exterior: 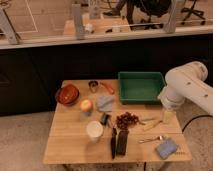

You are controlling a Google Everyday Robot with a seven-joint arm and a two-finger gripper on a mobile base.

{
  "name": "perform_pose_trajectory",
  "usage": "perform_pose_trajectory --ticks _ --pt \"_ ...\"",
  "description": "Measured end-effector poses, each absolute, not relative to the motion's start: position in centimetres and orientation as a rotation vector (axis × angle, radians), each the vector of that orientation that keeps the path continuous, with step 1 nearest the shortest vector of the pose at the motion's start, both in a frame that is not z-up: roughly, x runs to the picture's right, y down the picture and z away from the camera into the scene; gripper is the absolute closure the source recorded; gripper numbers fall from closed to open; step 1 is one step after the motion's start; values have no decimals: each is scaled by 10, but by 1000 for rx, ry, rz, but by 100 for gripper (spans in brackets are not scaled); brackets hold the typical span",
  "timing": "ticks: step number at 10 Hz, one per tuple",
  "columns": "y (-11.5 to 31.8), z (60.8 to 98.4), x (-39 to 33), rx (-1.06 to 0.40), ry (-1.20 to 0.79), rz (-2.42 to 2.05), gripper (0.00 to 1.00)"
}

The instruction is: Place towel in table surface

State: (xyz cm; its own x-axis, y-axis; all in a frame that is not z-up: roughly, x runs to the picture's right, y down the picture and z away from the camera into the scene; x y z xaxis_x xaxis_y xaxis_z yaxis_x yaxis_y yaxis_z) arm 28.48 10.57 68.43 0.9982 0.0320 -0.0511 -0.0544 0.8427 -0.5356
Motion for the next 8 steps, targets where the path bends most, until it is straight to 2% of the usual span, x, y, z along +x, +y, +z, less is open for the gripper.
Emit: perform_pose_trajectory --ticks 6,8 --pt "105 684 285 -566 40 45 20" --pt "92 694 269 -542 -2 -31 20"
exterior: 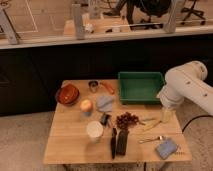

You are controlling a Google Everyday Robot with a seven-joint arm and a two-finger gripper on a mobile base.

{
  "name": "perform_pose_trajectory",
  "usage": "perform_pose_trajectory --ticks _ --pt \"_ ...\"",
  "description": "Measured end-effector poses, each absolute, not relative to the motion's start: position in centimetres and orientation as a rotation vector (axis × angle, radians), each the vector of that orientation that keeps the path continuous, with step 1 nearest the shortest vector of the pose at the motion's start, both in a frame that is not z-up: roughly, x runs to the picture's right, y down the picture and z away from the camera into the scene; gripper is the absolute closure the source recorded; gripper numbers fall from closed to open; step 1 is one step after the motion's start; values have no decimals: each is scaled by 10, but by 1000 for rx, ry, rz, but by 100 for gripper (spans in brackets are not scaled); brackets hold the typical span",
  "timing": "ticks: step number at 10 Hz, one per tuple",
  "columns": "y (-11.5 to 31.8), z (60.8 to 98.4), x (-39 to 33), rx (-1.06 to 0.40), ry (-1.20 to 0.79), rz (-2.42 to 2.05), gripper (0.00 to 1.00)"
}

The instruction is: Place towel in table surface

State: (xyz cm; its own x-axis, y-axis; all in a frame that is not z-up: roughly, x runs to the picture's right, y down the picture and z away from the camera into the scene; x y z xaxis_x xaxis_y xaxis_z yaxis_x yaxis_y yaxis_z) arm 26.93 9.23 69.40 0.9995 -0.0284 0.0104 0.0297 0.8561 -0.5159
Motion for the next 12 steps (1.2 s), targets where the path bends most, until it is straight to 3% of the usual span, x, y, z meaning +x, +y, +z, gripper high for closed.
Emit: perform_pose_trajectory --ticks 7,12 --pt "44 764 117 -507 -172 -397 20" --pt "44 765 115 -510 -171 -404 20"
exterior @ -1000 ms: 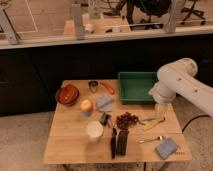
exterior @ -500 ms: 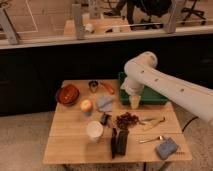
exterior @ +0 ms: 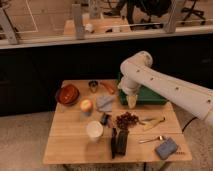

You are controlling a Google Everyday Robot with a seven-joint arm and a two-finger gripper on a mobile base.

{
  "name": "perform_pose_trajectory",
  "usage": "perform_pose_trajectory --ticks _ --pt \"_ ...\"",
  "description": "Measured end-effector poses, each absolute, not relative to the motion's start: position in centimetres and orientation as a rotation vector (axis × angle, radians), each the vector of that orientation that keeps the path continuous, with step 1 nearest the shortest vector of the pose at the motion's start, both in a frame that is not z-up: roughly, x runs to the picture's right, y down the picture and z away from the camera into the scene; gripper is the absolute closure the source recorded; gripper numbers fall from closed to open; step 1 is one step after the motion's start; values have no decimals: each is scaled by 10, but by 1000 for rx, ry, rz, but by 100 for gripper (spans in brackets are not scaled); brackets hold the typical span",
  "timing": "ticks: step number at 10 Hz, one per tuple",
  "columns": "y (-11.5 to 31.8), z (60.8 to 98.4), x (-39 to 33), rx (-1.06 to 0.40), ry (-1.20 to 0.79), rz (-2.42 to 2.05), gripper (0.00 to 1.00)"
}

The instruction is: Place towel in table surface

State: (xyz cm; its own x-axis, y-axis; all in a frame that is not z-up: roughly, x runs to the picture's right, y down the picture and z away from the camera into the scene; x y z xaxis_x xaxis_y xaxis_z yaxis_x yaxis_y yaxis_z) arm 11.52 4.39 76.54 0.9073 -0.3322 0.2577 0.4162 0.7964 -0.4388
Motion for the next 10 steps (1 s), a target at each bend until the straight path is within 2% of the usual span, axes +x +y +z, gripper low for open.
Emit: perform_pose_trajectory --ticks 3,10 --pt "43 770 115 -510 -177 -406 20" --pt "29 869 44 -522 -235 -507 20"
